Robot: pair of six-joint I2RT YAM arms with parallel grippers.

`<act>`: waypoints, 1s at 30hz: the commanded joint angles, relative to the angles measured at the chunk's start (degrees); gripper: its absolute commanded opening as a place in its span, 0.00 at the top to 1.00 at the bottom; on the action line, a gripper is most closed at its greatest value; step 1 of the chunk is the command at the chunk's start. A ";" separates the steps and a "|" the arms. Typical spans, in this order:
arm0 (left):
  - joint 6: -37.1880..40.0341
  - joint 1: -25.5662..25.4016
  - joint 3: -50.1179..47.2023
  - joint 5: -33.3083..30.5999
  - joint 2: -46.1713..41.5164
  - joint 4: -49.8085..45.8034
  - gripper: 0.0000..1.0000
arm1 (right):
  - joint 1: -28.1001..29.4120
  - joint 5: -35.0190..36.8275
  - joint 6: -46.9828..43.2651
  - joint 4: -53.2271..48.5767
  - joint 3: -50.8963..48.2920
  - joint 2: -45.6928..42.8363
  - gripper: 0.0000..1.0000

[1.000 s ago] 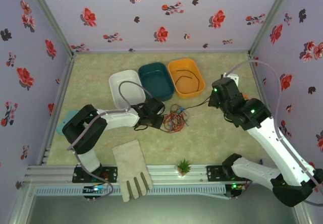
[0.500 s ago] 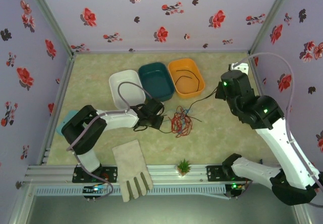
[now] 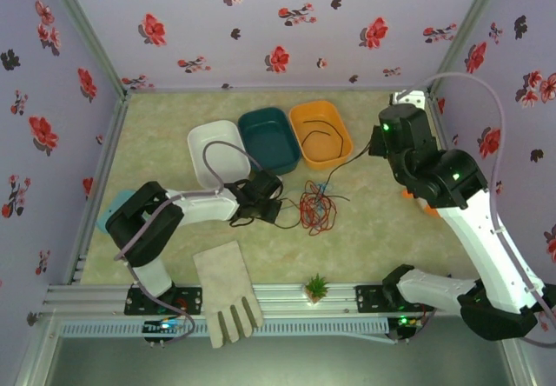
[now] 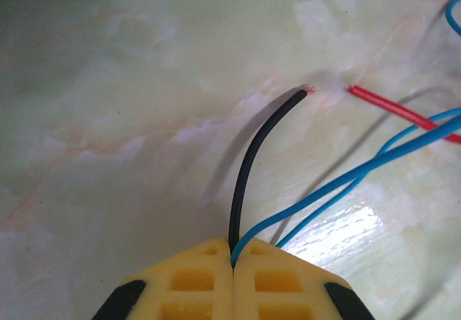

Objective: Untangle the cables

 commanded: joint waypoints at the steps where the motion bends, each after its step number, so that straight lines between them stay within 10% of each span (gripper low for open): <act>1: 1.27 -0.38 -1.71 -1.13 -2.98 -1.25 1.00 | -0.31 -0.42 -1.09 1.98 1.51 -0.73 1.00; 30: 0.97 -0.41 -11.73 -4.59 -14.27 -9.09 1.00 | -0.36 12.32 -13.66 -6.16 29.88 6.15 1.00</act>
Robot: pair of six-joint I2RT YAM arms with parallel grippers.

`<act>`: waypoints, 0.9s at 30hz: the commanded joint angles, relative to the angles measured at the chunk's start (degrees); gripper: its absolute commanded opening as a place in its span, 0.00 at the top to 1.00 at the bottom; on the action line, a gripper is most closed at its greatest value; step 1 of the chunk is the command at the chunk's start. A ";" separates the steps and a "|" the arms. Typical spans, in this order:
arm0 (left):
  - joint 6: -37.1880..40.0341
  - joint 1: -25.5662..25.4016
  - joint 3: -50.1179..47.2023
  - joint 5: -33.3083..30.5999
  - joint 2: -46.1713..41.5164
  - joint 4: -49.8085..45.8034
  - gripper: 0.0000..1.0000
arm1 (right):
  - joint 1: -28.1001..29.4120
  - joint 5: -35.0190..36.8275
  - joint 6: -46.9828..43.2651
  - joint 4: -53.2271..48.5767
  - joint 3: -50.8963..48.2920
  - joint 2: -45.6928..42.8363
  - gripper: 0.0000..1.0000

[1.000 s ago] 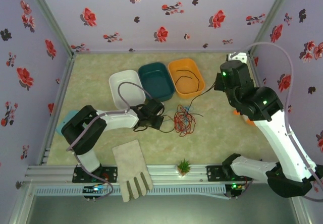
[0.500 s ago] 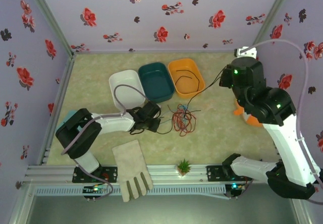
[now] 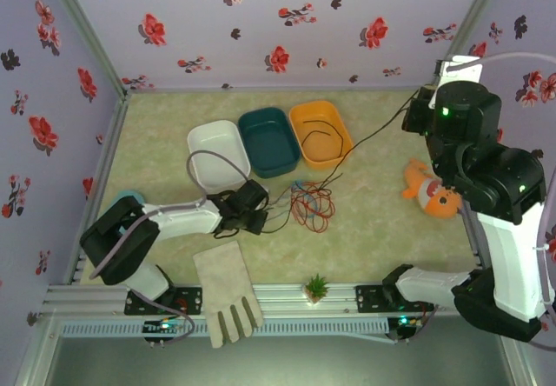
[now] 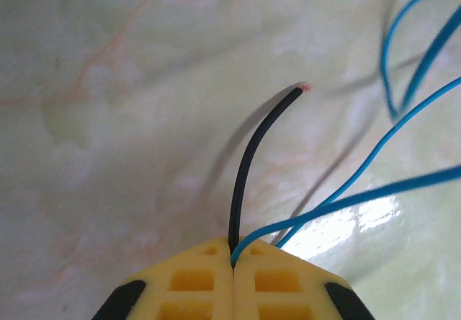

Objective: Untangle the cables

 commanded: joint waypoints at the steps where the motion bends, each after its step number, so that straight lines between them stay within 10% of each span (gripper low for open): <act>1: 1.03 -0.31 -1.00 -3.10 -2.60 -5.81 1.00 | -0.29 5.04 -3.57 -0.20 2.83 0.82 1.00; 21: 5.58 -0.30 1.96 -5.97 -13.59 -9.45 1.00 | -0.28 -0.53 -1.91 0.11 -3.87 1.02 1.00; 27: 6.34 -0.28 3.24 -5.02 -16.47 -6.42 0.66 | -0.51 -5.65 -3.26 4.01 -4.03 5.08 1.00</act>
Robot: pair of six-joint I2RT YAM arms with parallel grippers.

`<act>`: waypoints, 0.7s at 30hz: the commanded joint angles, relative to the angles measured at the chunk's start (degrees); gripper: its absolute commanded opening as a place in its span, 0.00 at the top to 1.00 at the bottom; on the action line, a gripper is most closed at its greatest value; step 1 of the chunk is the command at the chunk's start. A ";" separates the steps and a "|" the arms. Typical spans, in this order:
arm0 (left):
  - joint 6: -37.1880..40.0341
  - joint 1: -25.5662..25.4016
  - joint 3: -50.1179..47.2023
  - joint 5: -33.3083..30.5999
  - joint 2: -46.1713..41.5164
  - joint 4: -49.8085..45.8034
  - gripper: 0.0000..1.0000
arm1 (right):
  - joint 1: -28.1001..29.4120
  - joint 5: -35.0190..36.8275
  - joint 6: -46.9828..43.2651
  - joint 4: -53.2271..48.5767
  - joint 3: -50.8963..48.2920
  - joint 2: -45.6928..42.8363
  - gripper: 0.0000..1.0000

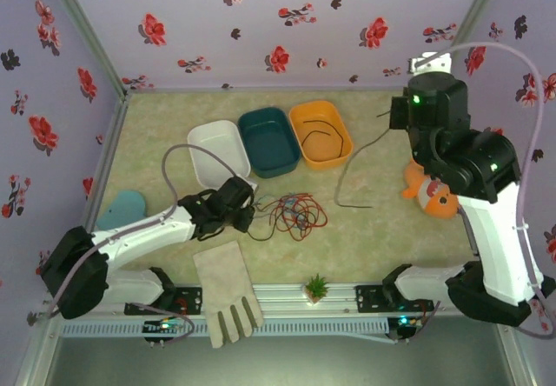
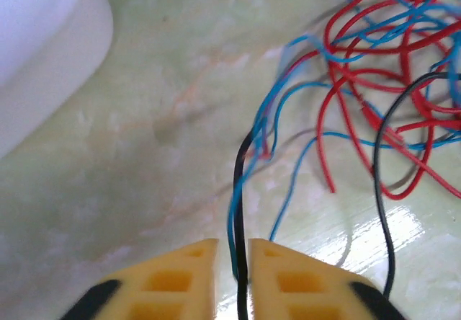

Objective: Untangle the cables

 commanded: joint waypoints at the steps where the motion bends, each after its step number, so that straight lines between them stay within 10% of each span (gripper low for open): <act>1: 1.36 -0.31 1.98 -0.51 -2.37 2.30 0.57 | -0.48 -5.01 -0.59 4.69 -0.32 2.17 1.00; 11: 5.69 -0.34 4.92 -0.31 -3.05 9.95 0.00 | -2.44 -13.13 -2.70 14.42 4.72 14.23 1.00; 21: 9.89 -0.35 5.08 -0.14 -1.05 19.79 0.00 | -8.59 -16.03 -3.51 27.06 0.58 19.80 1.00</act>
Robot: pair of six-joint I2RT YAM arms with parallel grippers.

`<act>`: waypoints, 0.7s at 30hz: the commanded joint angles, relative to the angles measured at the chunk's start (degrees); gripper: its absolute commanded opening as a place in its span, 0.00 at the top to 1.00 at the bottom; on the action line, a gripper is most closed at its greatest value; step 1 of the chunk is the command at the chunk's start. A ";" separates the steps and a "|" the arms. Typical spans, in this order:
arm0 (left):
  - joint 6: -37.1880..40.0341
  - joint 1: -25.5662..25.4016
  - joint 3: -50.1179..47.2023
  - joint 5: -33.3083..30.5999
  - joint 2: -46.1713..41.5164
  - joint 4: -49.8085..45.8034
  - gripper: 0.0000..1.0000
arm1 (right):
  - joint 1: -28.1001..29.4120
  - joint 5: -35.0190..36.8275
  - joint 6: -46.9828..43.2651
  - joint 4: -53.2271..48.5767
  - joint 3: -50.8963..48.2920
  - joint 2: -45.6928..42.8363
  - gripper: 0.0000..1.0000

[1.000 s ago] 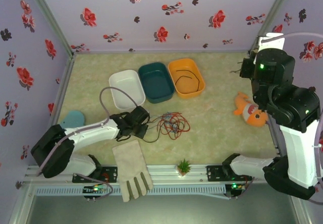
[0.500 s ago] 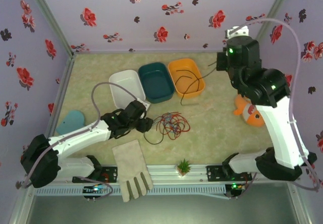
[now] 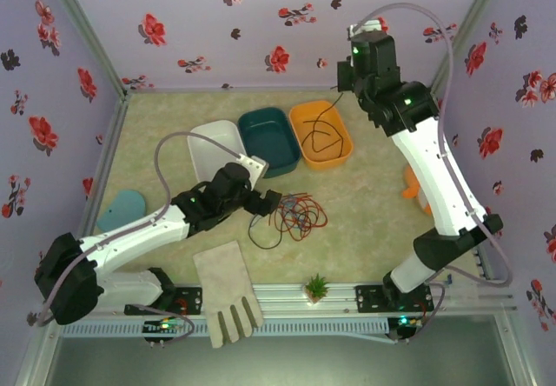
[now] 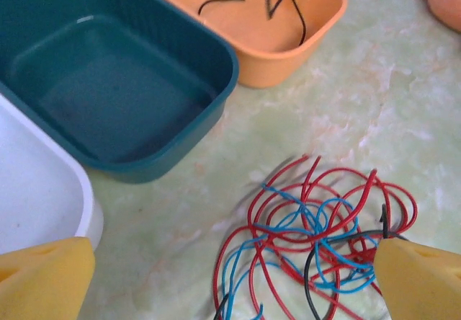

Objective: Untangle the cables

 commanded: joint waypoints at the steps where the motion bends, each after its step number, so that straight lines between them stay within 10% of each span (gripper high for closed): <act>1: 2.79 -0.26 2.07 -0.21 1.51 4.00 0.00 | -1.58 -2.02 -0.72 6.96 -0.95 1.18 1.00; 21: 0.47 -0.29 7.19 1.82 9.68 8.22 0.00 | -6.12 -9.08 6.54 11.15 -7.34 11.52 1.00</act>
